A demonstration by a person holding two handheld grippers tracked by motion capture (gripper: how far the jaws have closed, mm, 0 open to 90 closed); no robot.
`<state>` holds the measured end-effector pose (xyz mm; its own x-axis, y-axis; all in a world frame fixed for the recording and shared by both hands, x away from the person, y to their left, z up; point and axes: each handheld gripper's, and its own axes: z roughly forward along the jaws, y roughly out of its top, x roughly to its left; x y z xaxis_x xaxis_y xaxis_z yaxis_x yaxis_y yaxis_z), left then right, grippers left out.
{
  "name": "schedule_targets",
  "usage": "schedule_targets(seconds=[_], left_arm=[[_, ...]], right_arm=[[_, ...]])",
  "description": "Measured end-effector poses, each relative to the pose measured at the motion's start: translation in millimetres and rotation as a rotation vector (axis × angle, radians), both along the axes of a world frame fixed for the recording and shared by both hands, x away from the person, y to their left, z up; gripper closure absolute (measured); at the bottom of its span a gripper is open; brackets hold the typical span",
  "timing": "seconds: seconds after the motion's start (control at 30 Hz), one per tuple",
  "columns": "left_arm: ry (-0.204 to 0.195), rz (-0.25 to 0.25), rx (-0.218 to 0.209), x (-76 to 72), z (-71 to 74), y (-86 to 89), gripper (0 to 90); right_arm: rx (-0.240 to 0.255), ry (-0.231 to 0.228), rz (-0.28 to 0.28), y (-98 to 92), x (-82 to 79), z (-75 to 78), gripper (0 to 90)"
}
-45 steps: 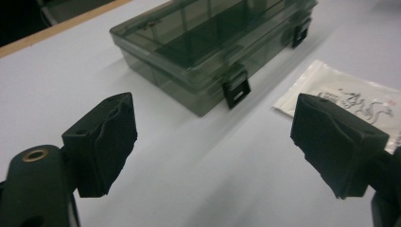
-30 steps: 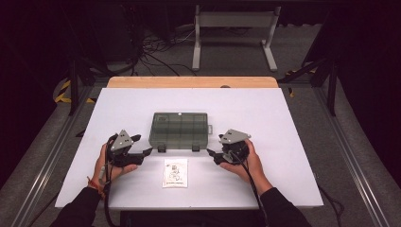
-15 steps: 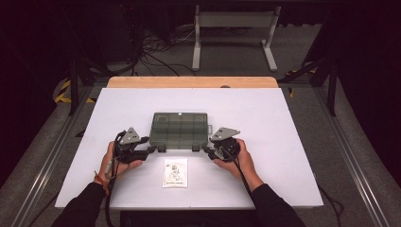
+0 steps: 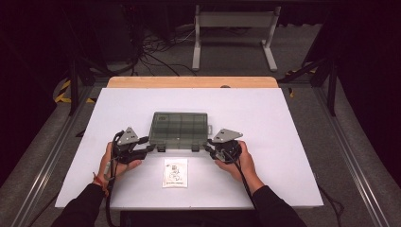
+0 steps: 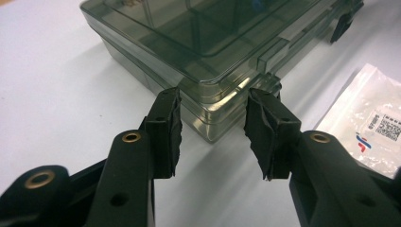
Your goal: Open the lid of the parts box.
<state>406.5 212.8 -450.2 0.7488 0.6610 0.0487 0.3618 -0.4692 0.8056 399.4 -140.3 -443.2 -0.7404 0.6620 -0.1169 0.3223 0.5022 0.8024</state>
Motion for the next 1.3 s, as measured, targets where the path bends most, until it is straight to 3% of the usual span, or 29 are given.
schedule_targets(seconds=[0.33, 0.47, 0.57, 0.73, 0.87, 0.93, 1.0, 1.23, 1.3], left_arm=[[-0.027, 0.006, -0.019, -3.3, 5.8, 1.1, 57.4], [-0.051, 0.016, -0.029, -3.1, 7.7, 1.4, 55.7], [-0.070, 0.031, -0.034, -1.0, 7.9, 1.6, 46.9], [-0.099, 0.042, -0.037, 2.8, 12.5, -0.4, 44.3], [-0.131, 0.027, -0.022, 2.8, 17.2, -10.0, 41.4], [-0.154, 0.046, -0.025, 4.2, 21.2, -11.6, 40.0], [-0.174, 0.056, -0.055, 5.5, 24.5, -9.8, 43.5], [-0.230, 0.075, -0.049, 7.8, 32.9, -13.7, 48.1], [-0.226, 0.080, -0.068, 10.7, 35.5, -12.4, 51.4]], right_arm=[[0.010, -0.036, -0.001, -4.6, -1.4, 7.9, 82.1], [0.006, -0.067, -0.016, -6.0, -1.0, 11.8, 80.8], [-0.006, -0.090, -0.017, -5.5, 0.4, 13.1, 80.9], [-0.017, -0.134, -0.042, -3.1, 3.1, 16.6, 71.8], [0.012, -0.149, -0.036, -2.5, 5.3, 23.8, 69.8], [0.015, -0.167, -0.038, -2.3, 6.5, 29.0, 70.6], [0.011, -0.192, -0.037, -1.7, 8.3, 33.8, 71.4], [0.026, -0.216, -0.041, 0.0, 13.6, 42.8, 72.9], [0.011, -0.233, -0.041, 1.4, 13.8, 45.1, 73.1]])
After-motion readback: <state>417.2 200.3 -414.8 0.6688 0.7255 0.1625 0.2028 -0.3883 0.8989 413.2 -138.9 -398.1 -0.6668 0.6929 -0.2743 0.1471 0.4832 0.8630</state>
